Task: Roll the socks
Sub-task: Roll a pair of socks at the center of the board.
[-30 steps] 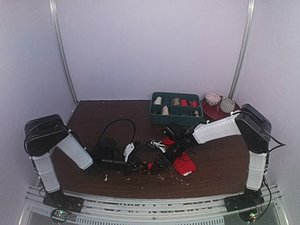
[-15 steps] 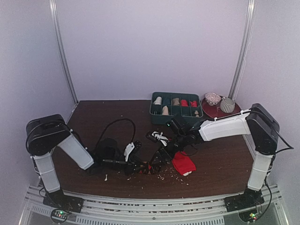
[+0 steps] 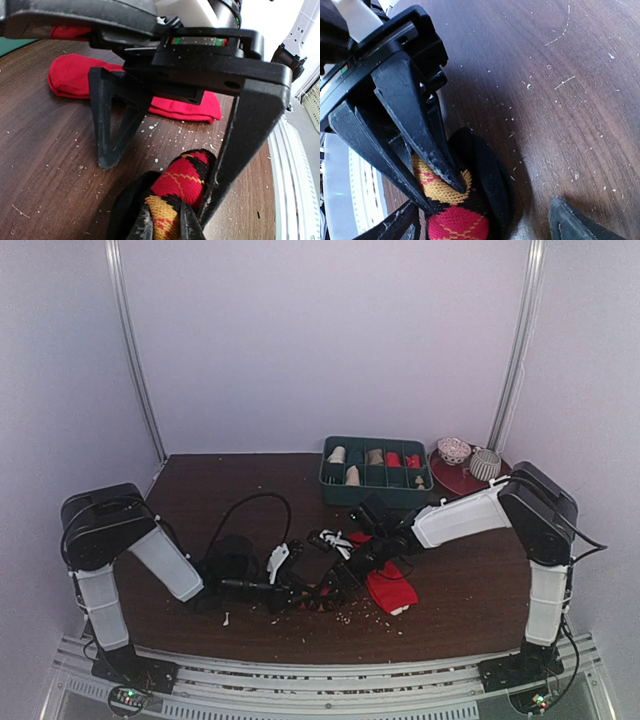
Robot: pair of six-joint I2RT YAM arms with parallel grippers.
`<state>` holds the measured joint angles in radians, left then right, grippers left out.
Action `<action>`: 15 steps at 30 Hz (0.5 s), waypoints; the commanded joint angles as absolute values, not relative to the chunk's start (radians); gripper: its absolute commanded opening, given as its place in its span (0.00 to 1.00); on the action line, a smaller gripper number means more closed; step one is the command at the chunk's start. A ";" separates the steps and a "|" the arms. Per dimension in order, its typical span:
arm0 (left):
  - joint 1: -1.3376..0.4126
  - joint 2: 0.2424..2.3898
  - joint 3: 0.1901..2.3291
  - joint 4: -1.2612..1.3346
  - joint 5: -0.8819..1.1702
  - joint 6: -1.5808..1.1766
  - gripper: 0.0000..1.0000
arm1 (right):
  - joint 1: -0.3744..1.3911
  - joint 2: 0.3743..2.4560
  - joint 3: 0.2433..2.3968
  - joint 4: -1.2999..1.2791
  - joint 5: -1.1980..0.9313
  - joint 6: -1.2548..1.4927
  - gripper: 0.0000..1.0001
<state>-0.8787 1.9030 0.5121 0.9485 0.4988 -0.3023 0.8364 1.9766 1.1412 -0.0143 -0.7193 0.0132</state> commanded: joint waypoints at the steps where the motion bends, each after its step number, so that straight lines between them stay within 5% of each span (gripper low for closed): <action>1: -0.882 2.003 0.456 0.574 0.443 -0.295 0.00 | 0.861 1.998 1.112 0.011 -0.753 0.035 0.89; 11: -0.883 2.014 0.460 0.575 0.447 -0.293 0.00 | 0.895 1.986 1.050 0.035 -0.795 0.060 0.78; 15: -0.883 2.016 0.460 0.575 0.451 -0.292 0.00 | 0.896 2.023 1.059 0.062 -0.805 0.086 0.62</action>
